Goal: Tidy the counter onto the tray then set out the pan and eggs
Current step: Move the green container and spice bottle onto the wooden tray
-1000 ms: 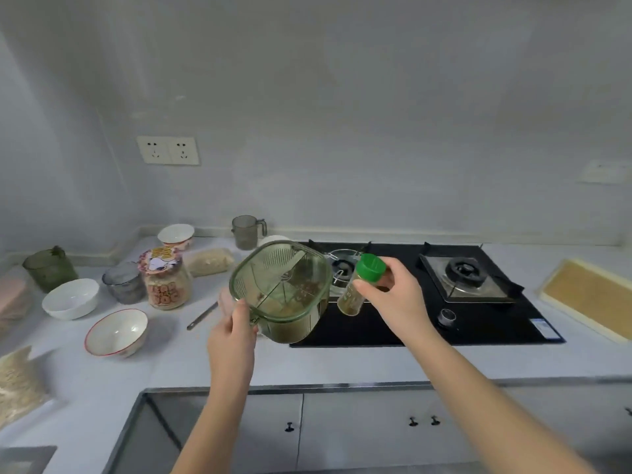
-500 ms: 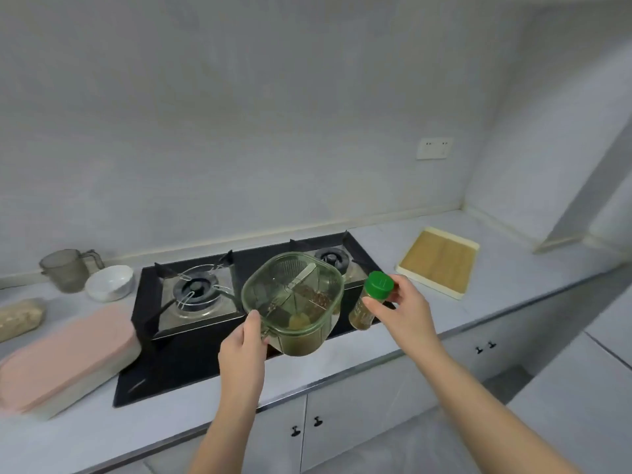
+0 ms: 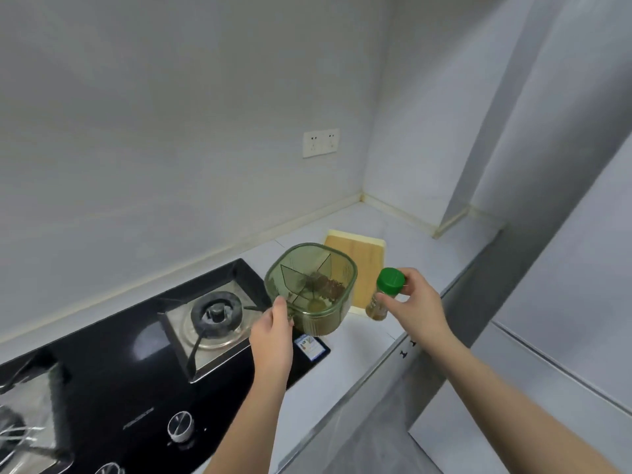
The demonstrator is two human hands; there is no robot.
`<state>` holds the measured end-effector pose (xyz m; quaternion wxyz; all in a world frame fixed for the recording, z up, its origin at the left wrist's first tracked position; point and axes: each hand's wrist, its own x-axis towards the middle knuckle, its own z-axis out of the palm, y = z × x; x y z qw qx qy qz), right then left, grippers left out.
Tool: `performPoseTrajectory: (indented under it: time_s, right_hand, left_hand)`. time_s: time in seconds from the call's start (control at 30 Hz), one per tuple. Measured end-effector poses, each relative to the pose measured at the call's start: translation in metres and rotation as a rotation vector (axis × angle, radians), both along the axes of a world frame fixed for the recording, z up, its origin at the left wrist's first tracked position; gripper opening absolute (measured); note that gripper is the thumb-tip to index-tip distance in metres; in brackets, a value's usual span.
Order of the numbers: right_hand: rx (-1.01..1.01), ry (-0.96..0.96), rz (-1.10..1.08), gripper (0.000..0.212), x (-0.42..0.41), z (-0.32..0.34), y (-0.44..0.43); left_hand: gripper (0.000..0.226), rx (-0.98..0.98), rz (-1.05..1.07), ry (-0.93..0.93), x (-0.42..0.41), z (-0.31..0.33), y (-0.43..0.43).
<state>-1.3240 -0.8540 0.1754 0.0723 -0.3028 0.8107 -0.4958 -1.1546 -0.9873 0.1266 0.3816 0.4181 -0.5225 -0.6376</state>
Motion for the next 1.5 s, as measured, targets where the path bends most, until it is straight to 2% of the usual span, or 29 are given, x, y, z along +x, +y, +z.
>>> performPoseTrajectory:
  time_s: [0.2, 0.37, 0.53, 0.67, 1.07, 1.2, 1.5]
  right_hand:
    - [0.045, -0.064, -0.056, 0.037, -0.068, -0.028, -0.016]
    - [0.117, -0.084, 0.004, 0.039, -0.130, -0.048, -0.047]
    - [0.196, -0.091, 0.119, 0.041, -0.200, -0.063, -0.082]
    - [0.255, -0.077, 0.217, 0.043, -0.253, -0.073, -0.107]
    - [0.357, -0.073, 0.286, 0.037, -0.340, -0.104, -0.164]
    - [0.377, -0.068, 0.297, 0.037, -0.357, -0.115, -0.177]
    - [0.392, -0.061, 0.271, 0.035, -0.395, -0.122, -0.199]
  left_hand:
    - [0.037, 0.102, 0.000, -0.038, -0.078, -0.031, -0.016]
    - [0.036, 0.086, 0.053, -0.097, -0.133, -0.057, -0.033]
    - [0.053, 0.101, 0.106, -0.144, -0.186, -0.077, -0.039]
    - [0.038, 0.105, 0.164, -0.185, -0.217, -0.090, -0.040]
    - [0.039, 0.094, 0.282, -0.296, -0.248, -0.124, -0.052]
    - [0.034, 0.080, 0.247, -0.312, -0.253, -0.127, -0.057]
    - [0.037, 0.100, 0.228, -0.434, -0.246, -0.134, -0.063]
